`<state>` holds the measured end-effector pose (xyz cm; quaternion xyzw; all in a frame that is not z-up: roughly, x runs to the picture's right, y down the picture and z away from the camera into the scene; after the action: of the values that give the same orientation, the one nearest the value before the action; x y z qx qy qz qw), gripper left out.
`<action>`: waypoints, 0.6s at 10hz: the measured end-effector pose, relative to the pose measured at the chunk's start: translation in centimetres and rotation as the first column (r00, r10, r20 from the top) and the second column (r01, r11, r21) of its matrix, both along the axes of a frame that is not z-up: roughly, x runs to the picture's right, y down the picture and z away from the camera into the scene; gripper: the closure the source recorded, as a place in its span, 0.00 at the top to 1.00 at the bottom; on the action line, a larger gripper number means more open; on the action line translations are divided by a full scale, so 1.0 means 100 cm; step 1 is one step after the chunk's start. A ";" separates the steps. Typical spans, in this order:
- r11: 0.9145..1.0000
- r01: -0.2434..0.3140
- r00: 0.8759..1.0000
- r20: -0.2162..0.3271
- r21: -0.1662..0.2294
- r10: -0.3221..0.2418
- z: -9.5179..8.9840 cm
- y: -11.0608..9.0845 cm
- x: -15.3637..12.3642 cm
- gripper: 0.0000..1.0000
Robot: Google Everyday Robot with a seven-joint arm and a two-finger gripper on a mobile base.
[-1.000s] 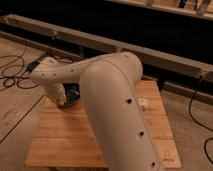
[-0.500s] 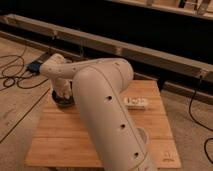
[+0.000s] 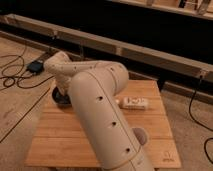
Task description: Place the white sponge in the ceramic bowl
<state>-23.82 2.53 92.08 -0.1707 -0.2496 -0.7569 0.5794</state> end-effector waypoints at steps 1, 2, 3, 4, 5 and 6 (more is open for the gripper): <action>1.000 -0.002 1.000 0.003 -0.007 0.002 0.000 -0.001 -0.001 0.80; 1.000 -0.009 1.000 0.009 -0.013 0.009 -0.001 -0.004 -0.002 0.80; 1.000 -0.014 1.000 0.013 -0.016 0.014 -0.002 -0.007 -0.002 0.80; 1.000 -0.017 1.000 0.016 -0.020 0.018 -0.004 -0.009 -0.001 0.80; 1.000 -0.017 1.000 0.015 -0.020 0.018 -0.004 -0.009 -0.001 0.80; 1.000 -0.017 1.000 0.016 -0.021 0.017 -0.005 -0.008 -0.002 0.80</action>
<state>-23.99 1.69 91.62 -0.1684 -0.2636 -0.7507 0.5819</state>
